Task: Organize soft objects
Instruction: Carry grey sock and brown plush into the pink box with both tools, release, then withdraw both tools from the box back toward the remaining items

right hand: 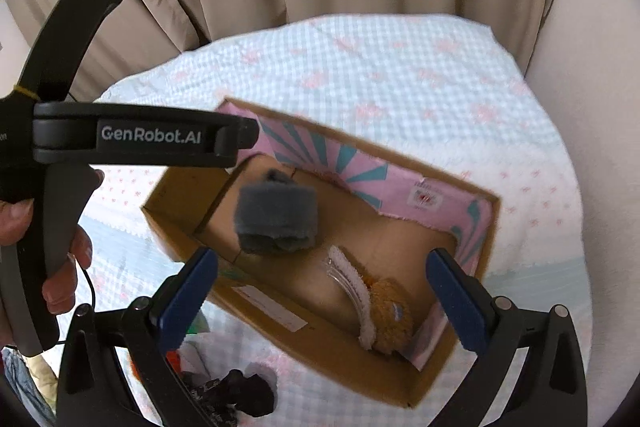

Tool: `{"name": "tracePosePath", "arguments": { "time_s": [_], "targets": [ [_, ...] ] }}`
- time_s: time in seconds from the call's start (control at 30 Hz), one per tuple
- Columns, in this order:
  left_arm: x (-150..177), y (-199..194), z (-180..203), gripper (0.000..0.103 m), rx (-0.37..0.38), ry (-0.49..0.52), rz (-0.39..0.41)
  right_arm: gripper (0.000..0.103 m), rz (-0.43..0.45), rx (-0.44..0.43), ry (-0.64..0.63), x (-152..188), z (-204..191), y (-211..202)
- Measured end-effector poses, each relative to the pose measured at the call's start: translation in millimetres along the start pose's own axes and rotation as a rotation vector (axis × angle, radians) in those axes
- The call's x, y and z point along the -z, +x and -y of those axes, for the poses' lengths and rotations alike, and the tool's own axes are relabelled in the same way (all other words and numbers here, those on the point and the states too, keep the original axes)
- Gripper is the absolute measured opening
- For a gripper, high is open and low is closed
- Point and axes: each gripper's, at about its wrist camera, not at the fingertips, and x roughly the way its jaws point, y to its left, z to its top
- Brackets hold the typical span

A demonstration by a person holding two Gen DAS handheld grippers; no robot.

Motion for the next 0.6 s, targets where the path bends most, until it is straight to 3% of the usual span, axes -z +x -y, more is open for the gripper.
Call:
{"name": "tracePosePath", "arguments": {
  "time_s": [0.3,0.6],
  "targets": [
    [14.3,-106.0,-2.7,0.103,0.002,0.024,0.114,0.103,0.107,0.037,0.018,-14.8,-24.6,-83.5],
    [49.6,-218.9,-14.1,0.103,0.000,0.054,0.255,0.103,0.169,0.109,0.084,-4.9,-52.6,-173.8]
  ]
}}
